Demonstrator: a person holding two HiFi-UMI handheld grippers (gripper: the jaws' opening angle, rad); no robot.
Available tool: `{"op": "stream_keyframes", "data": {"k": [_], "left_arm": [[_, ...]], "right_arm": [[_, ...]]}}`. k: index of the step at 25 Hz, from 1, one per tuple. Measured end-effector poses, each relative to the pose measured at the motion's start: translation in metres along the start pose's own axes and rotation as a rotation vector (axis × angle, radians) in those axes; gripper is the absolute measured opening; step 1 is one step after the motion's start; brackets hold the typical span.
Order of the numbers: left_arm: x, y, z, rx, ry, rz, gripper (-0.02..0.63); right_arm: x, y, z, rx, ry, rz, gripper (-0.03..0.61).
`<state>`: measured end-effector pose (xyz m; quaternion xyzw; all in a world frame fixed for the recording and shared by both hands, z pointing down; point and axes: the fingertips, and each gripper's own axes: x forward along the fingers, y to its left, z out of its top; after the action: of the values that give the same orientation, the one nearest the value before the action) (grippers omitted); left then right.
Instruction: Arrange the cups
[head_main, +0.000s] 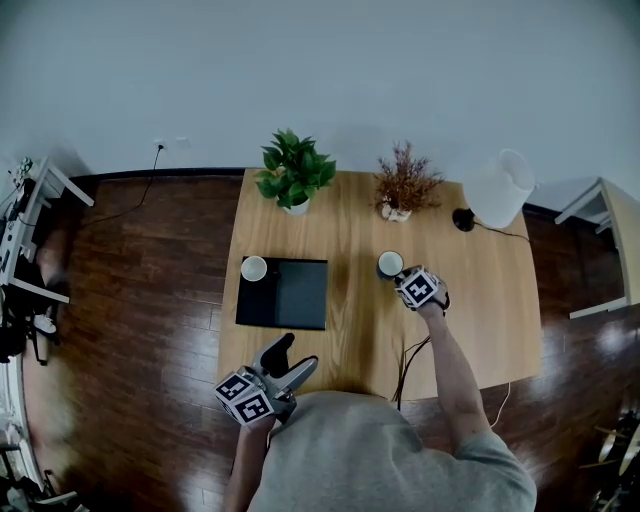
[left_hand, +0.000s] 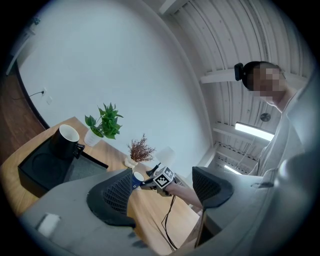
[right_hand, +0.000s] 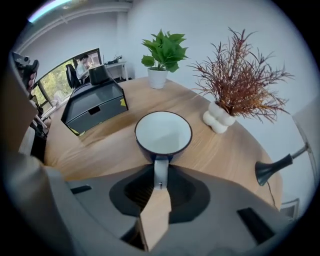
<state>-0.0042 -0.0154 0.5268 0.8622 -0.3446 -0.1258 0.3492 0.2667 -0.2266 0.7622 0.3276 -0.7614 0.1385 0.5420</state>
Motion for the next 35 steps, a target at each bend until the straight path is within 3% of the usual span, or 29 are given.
{"op": "stream_keyframes", "data": {"k": [5, 8, 14, 18, 24, 31, 35], "left_arm": [[-0.001, 0.003, -0.004, -0.006, 0.0, -0.003, 0.36], [-0.004, 0.008, -0.004, -0.017, -0.009, 0.004, 0.36], [-0.01, 0.021, -0.012, -0.004, 0.005, 0.049, 0.36], [-0.014, 0.032, -0.03, 0.068, 0.101, 0.107, 0.36], [-0.026, 0.037, -0.032, 0.066, 0.087, 0.131, 0.36], [-0.042, 0.048, -0.015, 0.079, 0.039, 0.164, 0.36], [-0.049, 0.052, -0.013, 0.074, 0.019, 0.174, 0.36]], "right_arm": [[-0.008, 0.022, -0.012, 0.167, -0.087, 0.108, 0.083], [-0.026, 0.034, 0.001, 0.173, -0.151, 0.143, 0.083], [-0.074, 0.088, 0.083, -0.052, -0.27, 0.207, 0.083], [-0.083, 0.155, 0.142, -0.235, -0.311, 0.283, 0.083], [-0.068, 0.261, 0.212, -0.462, -0.312, 0.375, 0.083], [-0.039, 0.323, 0.243, -0.62, -0.219, 0.383, 0.083], [-0.029, 0.331, 0.246, -0.627, -0.198, 0.375, 0.081]]}}
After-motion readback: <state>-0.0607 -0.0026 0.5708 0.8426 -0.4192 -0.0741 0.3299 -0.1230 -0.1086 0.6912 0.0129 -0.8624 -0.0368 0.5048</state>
